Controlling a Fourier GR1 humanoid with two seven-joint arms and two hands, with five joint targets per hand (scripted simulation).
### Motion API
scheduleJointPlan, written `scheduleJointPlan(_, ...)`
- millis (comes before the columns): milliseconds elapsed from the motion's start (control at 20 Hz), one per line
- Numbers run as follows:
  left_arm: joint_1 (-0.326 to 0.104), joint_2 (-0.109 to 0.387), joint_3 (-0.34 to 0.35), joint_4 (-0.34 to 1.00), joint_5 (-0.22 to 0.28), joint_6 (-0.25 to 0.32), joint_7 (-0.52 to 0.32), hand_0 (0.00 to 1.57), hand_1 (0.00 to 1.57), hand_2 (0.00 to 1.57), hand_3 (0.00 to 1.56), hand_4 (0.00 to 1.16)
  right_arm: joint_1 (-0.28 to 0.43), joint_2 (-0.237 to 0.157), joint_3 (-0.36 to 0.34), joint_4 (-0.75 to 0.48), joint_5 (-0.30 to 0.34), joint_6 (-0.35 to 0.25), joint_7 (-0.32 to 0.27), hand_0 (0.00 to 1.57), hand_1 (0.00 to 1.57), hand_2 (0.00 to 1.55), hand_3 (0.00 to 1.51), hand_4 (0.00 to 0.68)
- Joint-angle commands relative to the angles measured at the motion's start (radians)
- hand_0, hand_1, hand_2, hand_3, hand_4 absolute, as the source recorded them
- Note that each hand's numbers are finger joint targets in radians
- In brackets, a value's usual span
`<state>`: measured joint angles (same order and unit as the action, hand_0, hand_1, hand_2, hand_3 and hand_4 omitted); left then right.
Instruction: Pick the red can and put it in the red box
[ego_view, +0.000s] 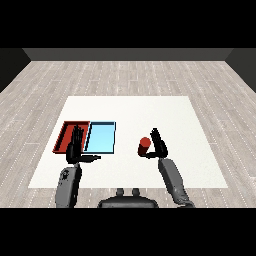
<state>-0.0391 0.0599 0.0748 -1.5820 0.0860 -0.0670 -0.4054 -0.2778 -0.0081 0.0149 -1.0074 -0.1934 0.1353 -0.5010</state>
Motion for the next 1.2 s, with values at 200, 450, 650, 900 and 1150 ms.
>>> scheduleJointPlan(200,-0.039,0.004,-0.004,-0.004,-0.006,0.006,0.036,0.00,0.00,0.00,0.00,0.00,0.051,0.008,0.130,-0.103,-0.055,-0.103,0.047,0.00,0.00,0.00,0.00,0.000)
scheduleJointPlan(450,-0.042,-0.011,-0.003,0.102,-0.020,-0.003,-0.062,0.00,0.00,0.00,0.00,0.00,-0.038,0.008,0.062,0.066,-0.048,-0.015,-0.052,0.00,0.00,0.00,0.00,0.000)
scheduleJointPlan(650,0.060,-0.001,-0.015,-0.008,-0.030,-0.008,-0.044,0.00,0.00,0.00,0.00,0.00,-0.054,-0.012,0.051,0.088,-0.068,0.008,-0.036,0.00,0.00,0.00,0.00,0.000)
scheduleJointPlan(900,-0.013,-0.002,-0.017,-0.041,-0.021,0.017,0.061,0.00,0.00,0.00,0.00,0.00,-0.034,0.008,0.189,0.061,-0.144,-0.075,-0.037,0.00,0.00,0.00,0.00,0.000)
scheduleJointPlan(1150,0.034,-0.013,-0.031,-0.058,-0.031,0.013,0.026,0.00,0.00,0.00,0.00,0.00,-0.121,0.008,0.167,0.157,-0.137,-0.078,-0.054,0.00,0.00,0.00,0.00,0.000)
